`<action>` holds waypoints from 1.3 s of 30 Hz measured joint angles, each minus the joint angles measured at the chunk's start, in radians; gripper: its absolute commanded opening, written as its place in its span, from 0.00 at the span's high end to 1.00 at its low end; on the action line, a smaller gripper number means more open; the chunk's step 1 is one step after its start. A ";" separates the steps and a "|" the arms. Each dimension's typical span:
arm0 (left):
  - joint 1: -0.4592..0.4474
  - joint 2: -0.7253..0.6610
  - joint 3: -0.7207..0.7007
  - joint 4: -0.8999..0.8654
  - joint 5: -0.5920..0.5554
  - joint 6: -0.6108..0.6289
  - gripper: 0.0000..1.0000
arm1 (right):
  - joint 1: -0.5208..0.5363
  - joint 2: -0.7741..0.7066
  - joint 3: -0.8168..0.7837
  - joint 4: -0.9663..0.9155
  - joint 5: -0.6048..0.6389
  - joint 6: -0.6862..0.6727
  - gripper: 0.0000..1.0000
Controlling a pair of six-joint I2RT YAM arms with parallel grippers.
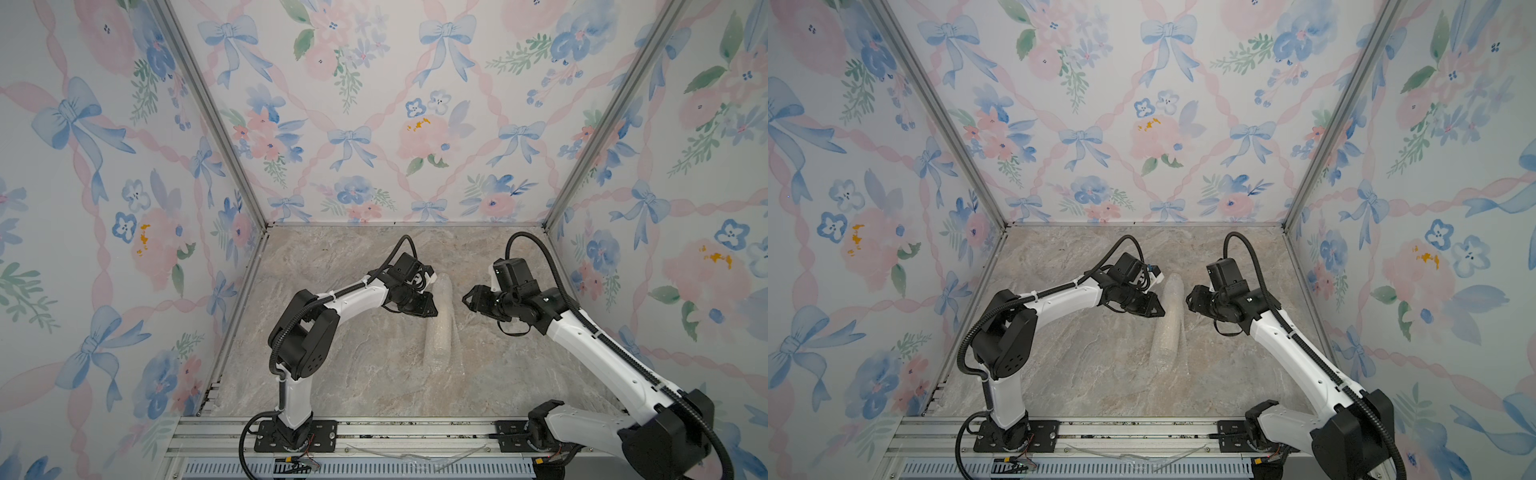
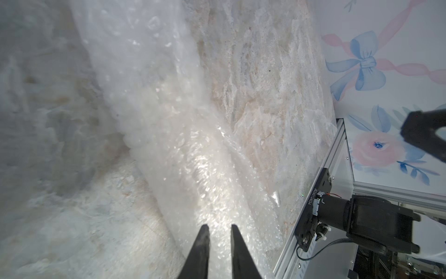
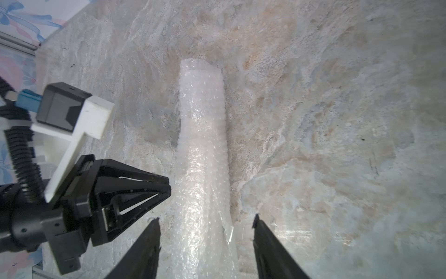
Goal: Unwrap the vase from the bubble wrap
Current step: Adjust the bubble wrap at the center of the board.
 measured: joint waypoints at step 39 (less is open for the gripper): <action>0.223 -0.330 -0.296 -0.007 -0.143 -0.031 0.65 | 0.226 0.517 0.073 0.189 -0.093 0.091 0.48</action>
